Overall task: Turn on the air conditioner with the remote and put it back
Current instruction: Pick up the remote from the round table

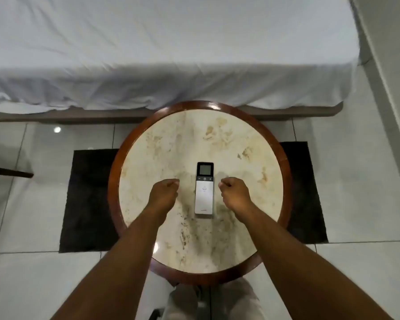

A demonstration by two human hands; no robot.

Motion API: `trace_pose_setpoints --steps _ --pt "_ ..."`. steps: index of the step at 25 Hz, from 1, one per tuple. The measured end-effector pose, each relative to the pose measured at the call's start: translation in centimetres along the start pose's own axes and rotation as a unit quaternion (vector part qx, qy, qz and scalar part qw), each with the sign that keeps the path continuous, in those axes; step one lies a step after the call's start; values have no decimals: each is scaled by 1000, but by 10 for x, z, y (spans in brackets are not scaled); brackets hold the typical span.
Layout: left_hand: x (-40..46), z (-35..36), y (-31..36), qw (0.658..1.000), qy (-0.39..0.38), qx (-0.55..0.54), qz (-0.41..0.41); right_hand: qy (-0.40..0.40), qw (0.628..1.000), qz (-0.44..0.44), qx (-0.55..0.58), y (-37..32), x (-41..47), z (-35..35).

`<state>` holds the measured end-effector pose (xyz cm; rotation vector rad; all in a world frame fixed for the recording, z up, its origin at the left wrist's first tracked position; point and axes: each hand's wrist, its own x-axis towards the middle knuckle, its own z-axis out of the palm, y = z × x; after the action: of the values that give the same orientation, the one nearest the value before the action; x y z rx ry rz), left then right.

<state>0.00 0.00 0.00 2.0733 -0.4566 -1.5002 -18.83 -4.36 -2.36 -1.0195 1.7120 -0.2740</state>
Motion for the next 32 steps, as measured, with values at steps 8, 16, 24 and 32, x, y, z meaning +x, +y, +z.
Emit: trace_pose_setpoints --steps 8,16,24,32 --pt "42 47 -26 996 -21 -72 -45 50 999 15 3 22 49 49" --pt "38 49 -27 989 -17 -139 -56 8 998 34 61 16 45 61" --pt "-3 12 4 997 0 -74 -30 -66 982 55 166 -22 11 23" --pt "-96 -26 107 991 17 72 113 -33 968 -25 248 -114 -71 -63"
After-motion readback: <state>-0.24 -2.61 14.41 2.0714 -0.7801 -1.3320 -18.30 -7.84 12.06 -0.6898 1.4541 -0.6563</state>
